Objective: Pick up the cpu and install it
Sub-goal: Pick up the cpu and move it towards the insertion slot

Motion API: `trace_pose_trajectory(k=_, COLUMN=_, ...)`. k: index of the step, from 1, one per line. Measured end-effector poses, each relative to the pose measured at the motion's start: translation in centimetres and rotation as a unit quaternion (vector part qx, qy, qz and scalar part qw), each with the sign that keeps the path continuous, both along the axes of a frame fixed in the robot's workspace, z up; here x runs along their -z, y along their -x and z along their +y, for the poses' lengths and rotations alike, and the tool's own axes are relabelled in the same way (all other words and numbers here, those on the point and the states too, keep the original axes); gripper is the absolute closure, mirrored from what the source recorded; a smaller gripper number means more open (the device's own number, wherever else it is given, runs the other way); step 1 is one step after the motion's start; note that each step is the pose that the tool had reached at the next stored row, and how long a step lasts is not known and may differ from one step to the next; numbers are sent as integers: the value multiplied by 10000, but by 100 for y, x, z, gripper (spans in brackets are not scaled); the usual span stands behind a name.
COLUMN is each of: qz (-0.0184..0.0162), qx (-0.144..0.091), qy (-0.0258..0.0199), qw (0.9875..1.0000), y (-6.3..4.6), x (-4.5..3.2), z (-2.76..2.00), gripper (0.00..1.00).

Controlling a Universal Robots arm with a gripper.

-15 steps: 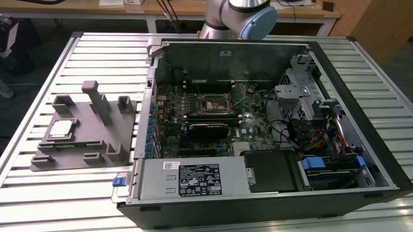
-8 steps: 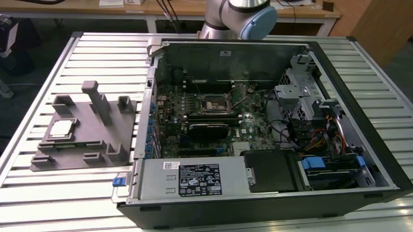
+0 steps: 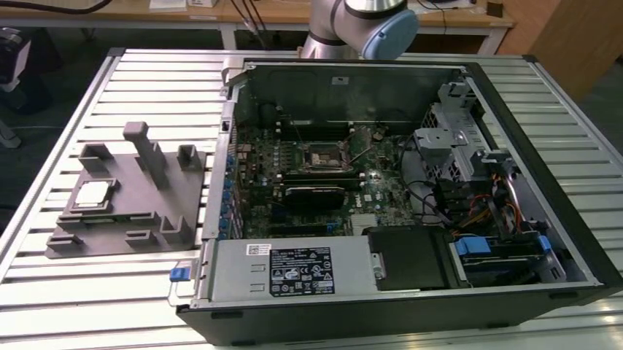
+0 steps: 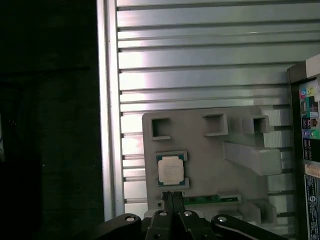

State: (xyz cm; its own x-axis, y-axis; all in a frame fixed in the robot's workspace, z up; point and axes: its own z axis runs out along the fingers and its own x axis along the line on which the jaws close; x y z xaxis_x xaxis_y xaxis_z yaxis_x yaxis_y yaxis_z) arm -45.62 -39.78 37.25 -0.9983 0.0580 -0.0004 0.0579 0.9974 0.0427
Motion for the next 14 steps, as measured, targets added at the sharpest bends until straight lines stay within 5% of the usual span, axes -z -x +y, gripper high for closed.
trace_pose_trajectory(k=5, qz=45, qx=-103, qy=1, qw=9999, y=-1, x=74, z=-5, gripper=89)
trace_pose_trajectory(k=14, qz=48, qx=-122, qy=0, qw=9999, y=-1, x=146, z=-8, gripper=89)
